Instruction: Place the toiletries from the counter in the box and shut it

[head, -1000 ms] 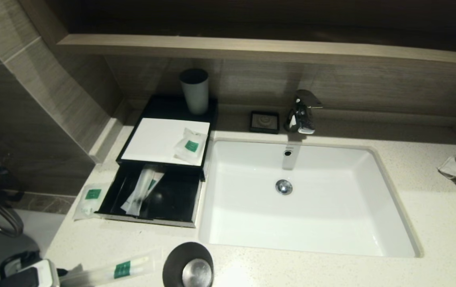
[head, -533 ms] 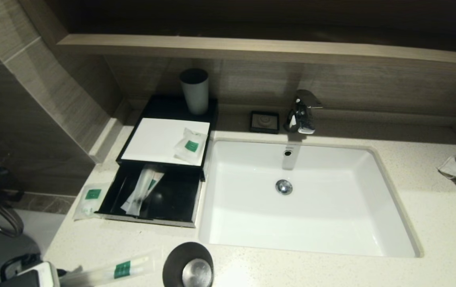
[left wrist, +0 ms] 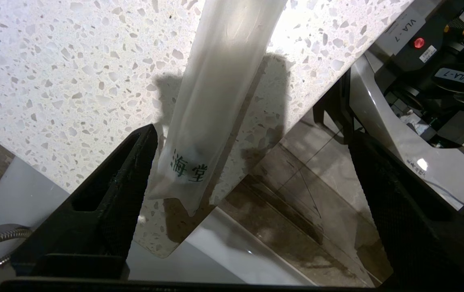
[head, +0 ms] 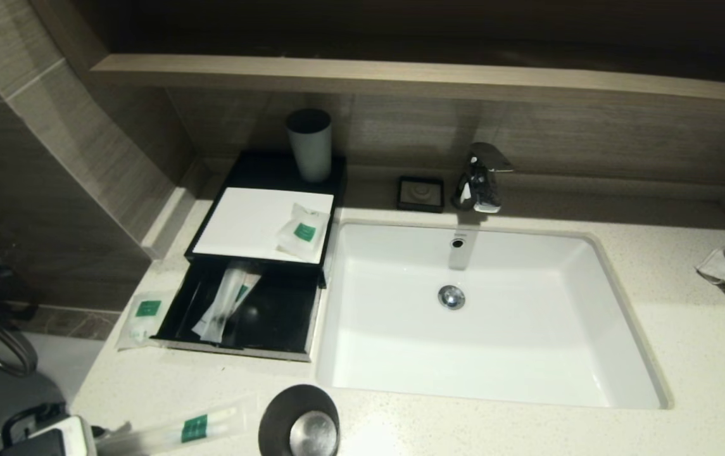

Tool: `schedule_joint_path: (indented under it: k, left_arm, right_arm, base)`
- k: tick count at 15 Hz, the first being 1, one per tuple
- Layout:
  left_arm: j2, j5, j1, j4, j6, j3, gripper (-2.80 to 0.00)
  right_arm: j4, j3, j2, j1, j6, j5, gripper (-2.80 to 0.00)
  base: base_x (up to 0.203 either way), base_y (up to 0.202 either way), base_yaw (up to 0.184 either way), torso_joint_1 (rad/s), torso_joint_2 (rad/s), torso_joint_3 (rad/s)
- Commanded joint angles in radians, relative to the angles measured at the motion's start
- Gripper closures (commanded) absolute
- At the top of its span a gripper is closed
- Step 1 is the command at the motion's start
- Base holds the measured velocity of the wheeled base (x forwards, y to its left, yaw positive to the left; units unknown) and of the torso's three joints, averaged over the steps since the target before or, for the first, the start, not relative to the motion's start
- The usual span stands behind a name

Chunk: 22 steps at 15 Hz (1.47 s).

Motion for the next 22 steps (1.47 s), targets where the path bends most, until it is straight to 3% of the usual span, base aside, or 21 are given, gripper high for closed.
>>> schedule_joint_path:
  k: [1, 2, 3, 22]
  left_arm:
    - [0.002, -0.003, 0.001, 0.000, 0.007, 0.000, -2.80]
    - [0.001, -0.003, 0.001, 0.000, 0.008, 0.002, -2.80]
    - [0.001, -0.003, 0.001, -0.002, 0.008, 0.002, 0.00]
    - [-0.056, -0.015, 0.001, 0.011, 0.006, 0.000, 0.00]
  right_arm:
    - [0.000, 0.000, 0.000, 0.000, 0.000, 0.000, 0.00]
    - [0.000, 0.000, 0.000, 0.000, 0.000, 0.000, 0.00]
    - [0.000, 0.000, 0.000, 0.000, 0.000, 0.000, 0.00]
    - [0.000, 0.000, 0.002, 0.000, 0.000, 0.000, 0.00]
  base:
    - [0.000, 0.000, 0.000, 0.000, 0.00, 0.000]
    - [0.000, 0.000, 0.000, 0.000, 0.00, 0.000]
    - [0.000, 0.000, 0.000, 0.000, 0.00, 0.000]
    - [0.000, 0.000, 0.000, 0.000, 0.00, 0.000]
